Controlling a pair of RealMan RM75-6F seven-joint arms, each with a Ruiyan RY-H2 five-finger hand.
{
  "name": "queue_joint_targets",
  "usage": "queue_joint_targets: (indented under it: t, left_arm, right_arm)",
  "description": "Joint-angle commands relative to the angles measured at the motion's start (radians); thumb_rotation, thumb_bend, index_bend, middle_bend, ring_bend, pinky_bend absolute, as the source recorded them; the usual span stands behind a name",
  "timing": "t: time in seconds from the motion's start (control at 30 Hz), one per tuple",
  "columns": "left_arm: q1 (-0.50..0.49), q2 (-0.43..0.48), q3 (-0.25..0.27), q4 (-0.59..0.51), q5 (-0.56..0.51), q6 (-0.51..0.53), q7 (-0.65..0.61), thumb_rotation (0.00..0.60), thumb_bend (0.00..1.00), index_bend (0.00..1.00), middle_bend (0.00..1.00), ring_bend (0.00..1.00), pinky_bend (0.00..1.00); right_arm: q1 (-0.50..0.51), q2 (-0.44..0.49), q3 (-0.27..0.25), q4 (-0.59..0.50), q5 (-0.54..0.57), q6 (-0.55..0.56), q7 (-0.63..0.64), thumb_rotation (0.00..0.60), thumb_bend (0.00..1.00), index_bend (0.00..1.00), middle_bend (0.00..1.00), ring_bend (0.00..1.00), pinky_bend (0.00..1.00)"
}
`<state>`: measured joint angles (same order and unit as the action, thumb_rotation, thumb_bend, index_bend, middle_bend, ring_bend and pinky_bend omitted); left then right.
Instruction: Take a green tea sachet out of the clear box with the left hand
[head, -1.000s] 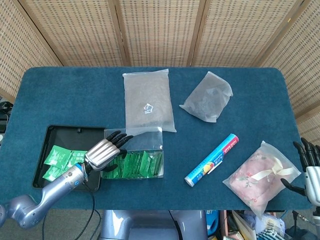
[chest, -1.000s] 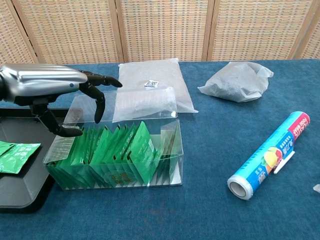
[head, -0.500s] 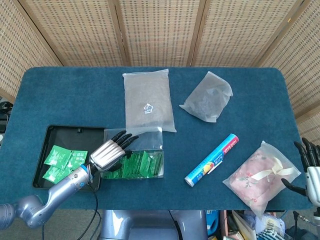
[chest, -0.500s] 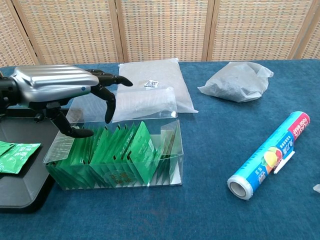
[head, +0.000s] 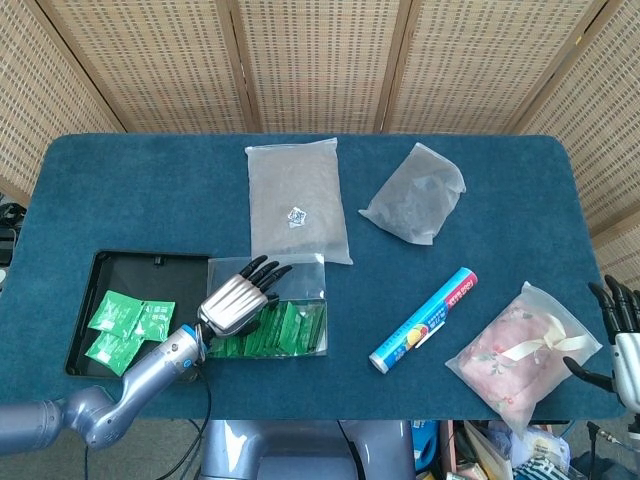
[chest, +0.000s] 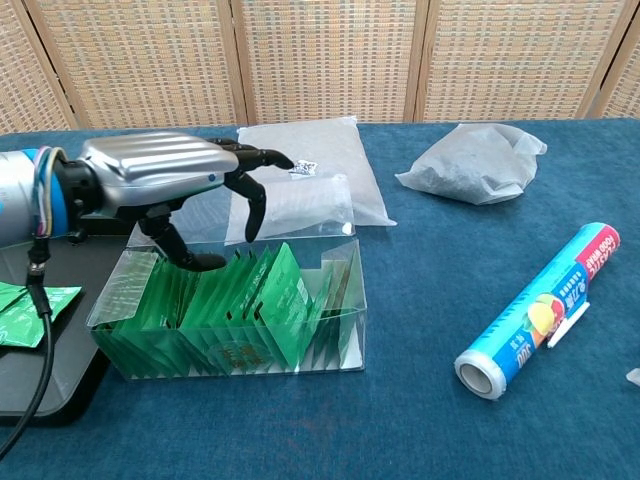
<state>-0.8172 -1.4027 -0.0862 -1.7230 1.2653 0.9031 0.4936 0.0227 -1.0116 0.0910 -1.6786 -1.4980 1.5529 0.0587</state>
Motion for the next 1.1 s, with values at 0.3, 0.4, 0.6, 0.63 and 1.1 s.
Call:
queue_joint_targets:
  t: [0.3,0.4,0.6,0.63,1.1]
  left_arm:
    - [-0.043,-0.075,-0.033,0.033,-0.104,-0.009,0.092,0.600,0.34,0.46,0.00,0.00,0.00]
    - [-0.054,-0.093,-0.034,0.038,-0.127,-0.011,0.116,0.600,0.34,0.47,0.00,0.00,0.00]
    - [-0.075,-0.120,-0.041,0.034,-0.172,-0.002,0.159,0.600,0.34,0.47,0.00,0.00,0.00]
    - [-0.079,-0.122,-0.041,0.030,-0.179,0.000,0.168,0.600,0.34,0.47,0.00,0.00,0.00]
    - [-0.110,-0.127,-0.039,0.003,-0.251,0.021,0.217,0.600,0.34,0.47,0.00,0.00,0.00]
  right_arm:
    - [0.000,0.002,0.002,0.002,0.003,0.000,0.008,0.600,0.00,0.00,0.00,0.00,0.00]
    - [0.000,0.002,0.002,0.003,0.004,-0.002,0.008,0.600,0.00,0.00,0.00,0.00,0.00]
    - [0.000,0.004,0.002,0.003,0.005,-0.002,0.012,0.600,0.00,0.00,0.00,0.00,0.00]
    - [0.000,0.004,0.003,0.003,0.006,-0.002,0.013,0.600,0.00,0.00,0.00,0.00,0.00]
    - [0.000,0.008,0.004,0.007,0.007,-0.003,0.028,0.600,0.00,0.00,0.00,0.00,0.00]
